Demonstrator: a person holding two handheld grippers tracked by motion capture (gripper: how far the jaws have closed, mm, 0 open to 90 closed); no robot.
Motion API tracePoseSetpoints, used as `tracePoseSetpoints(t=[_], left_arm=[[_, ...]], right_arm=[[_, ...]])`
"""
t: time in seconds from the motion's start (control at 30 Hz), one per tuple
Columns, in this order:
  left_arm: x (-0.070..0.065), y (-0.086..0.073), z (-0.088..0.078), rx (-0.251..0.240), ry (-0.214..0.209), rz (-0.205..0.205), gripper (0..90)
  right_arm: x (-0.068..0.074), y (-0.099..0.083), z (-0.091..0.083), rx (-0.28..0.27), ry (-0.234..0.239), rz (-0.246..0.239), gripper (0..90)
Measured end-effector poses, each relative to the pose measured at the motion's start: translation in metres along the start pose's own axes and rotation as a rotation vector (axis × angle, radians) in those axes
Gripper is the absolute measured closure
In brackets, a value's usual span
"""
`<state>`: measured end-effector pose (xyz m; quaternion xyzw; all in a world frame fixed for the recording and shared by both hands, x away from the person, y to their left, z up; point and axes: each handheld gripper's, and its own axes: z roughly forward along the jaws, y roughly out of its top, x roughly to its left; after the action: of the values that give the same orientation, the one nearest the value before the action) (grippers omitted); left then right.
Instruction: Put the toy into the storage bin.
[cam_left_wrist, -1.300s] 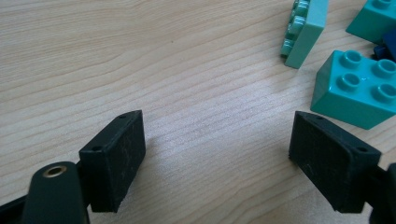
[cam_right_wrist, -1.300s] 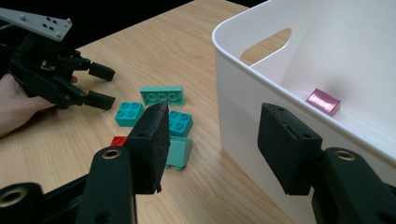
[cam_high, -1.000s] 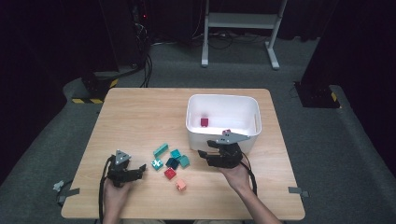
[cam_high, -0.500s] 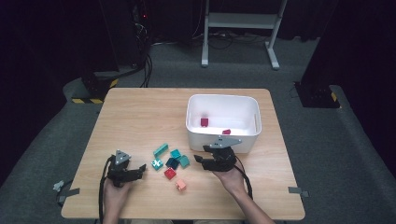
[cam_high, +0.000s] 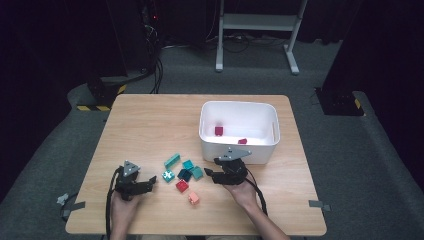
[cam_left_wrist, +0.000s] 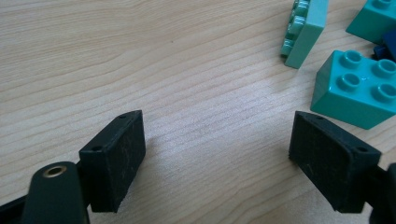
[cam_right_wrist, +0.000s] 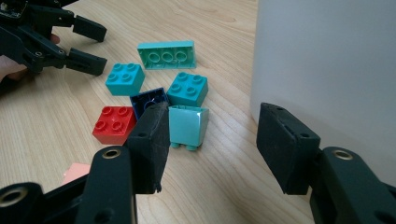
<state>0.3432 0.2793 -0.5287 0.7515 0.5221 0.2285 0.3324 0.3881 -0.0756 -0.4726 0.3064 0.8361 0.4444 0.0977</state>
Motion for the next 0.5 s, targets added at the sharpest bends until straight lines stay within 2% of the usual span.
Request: tracePoseSetpoints(t=[0.5], left_arm=[[0.0,0.0,0.0,0.0,0.0,0.0,18.7]], right_arm=[[0.003,-0.004,0.018,0.029,0.006,-0.001,44.7]])
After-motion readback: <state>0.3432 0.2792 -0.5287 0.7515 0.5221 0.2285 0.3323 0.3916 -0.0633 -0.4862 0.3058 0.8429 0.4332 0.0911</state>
